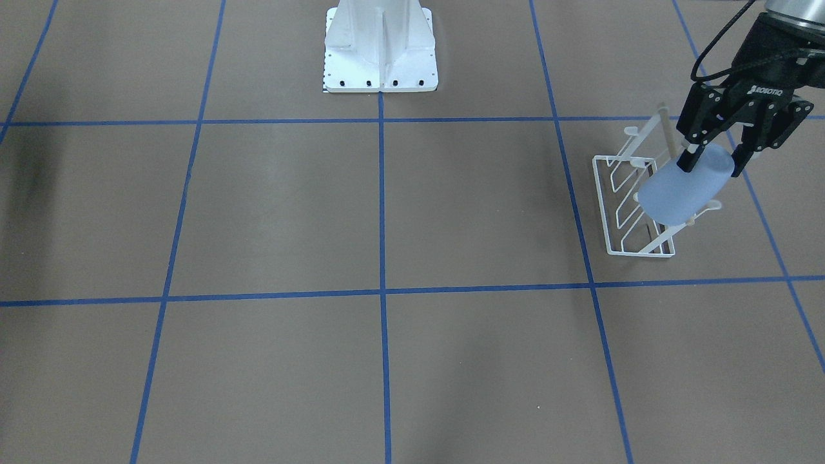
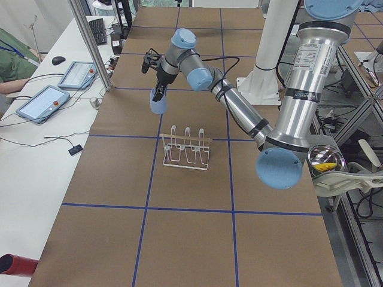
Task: Hang cup on cup holder
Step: 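Carry the cup with the left gripper above the wire rack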
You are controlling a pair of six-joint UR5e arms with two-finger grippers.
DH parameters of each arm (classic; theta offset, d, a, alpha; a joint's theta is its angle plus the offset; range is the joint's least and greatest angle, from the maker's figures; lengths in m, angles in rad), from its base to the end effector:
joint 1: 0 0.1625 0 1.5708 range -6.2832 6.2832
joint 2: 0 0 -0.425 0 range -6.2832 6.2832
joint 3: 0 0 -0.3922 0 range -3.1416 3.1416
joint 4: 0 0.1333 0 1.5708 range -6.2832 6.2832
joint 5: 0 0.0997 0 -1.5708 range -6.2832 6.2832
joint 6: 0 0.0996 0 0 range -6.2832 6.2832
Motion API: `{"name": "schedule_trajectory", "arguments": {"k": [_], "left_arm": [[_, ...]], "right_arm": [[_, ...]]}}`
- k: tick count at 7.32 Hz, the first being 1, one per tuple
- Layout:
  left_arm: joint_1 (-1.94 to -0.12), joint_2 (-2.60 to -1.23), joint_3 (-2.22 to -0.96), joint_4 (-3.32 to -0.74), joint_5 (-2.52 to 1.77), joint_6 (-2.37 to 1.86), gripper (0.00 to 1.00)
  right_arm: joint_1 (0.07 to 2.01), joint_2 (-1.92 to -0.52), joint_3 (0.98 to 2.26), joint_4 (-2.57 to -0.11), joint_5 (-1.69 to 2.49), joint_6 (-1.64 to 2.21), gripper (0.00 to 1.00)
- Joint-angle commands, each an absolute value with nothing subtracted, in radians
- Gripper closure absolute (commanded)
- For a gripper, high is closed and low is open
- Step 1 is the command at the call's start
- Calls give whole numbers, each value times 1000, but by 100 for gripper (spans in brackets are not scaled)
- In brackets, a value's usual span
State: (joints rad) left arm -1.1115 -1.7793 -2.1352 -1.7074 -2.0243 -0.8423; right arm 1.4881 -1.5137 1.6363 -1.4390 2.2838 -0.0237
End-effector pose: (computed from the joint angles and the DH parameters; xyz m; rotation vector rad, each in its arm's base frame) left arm 0.1416 -0.4885 0.2808 0.4550 0.8758 -0.1453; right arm 0.0242 -0.5328 0.5867 0.2228 -0.7169 -0.1920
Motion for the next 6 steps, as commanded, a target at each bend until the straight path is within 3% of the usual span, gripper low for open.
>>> {"name": "schedule_trajectory", "arguments": {"k": [1,6], "left_arm": [[-1056,-1744,-2135,-1677,-2000,-825,100],[-1020,-1706,-2128,-1677,-1996,-798,100]], "right_arm": [[1488,-1526,1632,-1515,2298,-66,0],[1488,-1526,1641,-1678,2355,-66,0]]}}
